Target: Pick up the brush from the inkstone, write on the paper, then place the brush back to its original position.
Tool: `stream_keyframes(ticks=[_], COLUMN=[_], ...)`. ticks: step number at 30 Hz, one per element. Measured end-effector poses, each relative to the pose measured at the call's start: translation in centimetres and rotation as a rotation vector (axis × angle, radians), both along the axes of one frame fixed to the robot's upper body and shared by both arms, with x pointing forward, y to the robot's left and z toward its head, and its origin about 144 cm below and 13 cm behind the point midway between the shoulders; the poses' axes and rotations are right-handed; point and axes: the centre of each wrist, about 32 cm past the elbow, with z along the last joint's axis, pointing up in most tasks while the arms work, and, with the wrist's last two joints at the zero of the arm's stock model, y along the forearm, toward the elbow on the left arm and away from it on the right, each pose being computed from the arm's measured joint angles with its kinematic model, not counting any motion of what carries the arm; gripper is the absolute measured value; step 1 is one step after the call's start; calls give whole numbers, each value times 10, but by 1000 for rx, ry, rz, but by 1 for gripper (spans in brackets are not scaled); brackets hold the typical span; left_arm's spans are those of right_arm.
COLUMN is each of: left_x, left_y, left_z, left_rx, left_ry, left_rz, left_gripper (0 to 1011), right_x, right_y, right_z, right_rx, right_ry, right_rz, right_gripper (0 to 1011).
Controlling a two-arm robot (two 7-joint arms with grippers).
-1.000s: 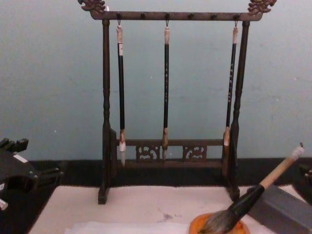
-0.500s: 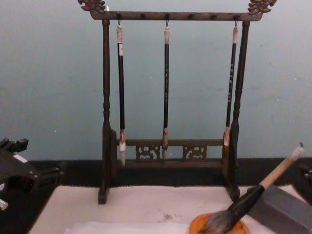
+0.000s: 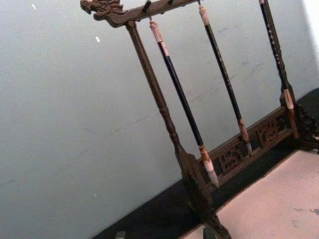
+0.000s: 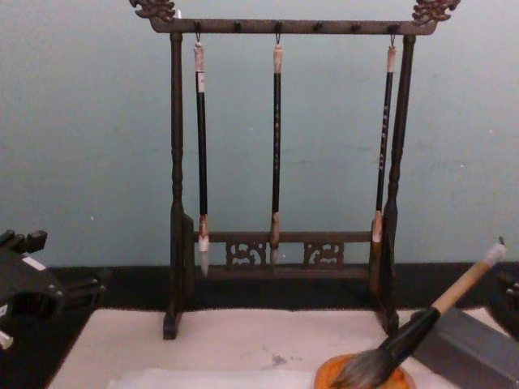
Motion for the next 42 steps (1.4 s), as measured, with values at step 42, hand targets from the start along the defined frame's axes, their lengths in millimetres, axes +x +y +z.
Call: stream_keyframes(ticks=[42], left_x=[0], left_y=[0], left_z=[0], left_rx=[0], left_ry=[0], left_rz=[0], left_gripper=[1010], right_x=[-28], right_y=[-25], right_z=[17], right_rx=[660], right_ry=[236], right_rz=[1], right_gripper=[1000])
